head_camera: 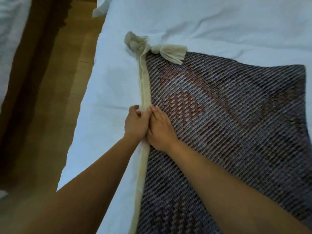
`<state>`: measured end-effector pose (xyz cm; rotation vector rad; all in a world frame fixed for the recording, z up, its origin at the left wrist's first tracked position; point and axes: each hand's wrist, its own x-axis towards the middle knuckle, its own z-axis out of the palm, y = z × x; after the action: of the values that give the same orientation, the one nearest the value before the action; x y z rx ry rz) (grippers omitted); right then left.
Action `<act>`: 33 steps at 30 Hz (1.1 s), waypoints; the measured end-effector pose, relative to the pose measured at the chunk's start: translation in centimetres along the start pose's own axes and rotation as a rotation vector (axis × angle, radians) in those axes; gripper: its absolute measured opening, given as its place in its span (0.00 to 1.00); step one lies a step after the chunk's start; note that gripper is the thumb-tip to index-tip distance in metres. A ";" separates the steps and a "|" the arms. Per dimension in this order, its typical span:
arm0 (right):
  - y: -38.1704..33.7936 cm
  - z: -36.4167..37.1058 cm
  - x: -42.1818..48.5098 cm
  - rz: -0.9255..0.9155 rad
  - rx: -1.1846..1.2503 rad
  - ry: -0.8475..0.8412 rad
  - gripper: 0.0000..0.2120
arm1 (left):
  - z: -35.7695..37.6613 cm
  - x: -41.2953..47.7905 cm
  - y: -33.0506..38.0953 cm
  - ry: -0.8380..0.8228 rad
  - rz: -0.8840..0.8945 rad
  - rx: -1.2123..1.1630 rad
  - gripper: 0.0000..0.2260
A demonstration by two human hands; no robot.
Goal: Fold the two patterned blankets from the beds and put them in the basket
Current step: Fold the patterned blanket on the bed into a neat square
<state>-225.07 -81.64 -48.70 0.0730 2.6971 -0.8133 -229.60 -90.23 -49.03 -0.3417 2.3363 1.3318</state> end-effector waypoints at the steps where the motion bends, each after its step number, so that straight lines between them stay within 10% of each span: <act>1: 0.0 0.8 -1.8 -0.010 -0.037 -0.007 0.28 | 0.0 -2.0 -1.3 -0.003 -0.018 0.005 0.23; 8: -0.1 6.0 -11.5 -0.043 -0.147 -0.052 0.27 | 0.3 -14.2 -8.6 0.007 -0.054 0.039 0.08; 33: -1.4 14.7 -34.0 0.004 -0.264 -0.192 0.28 | -6.4 -32.2 -24.7 -0.172 -0.131 0.394 0.17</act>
<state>-188.77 -89.37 -48.67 -0.0579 2.5930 -0.4317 -192.72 -108.27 -49.45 -0.2401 2.3171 0.7822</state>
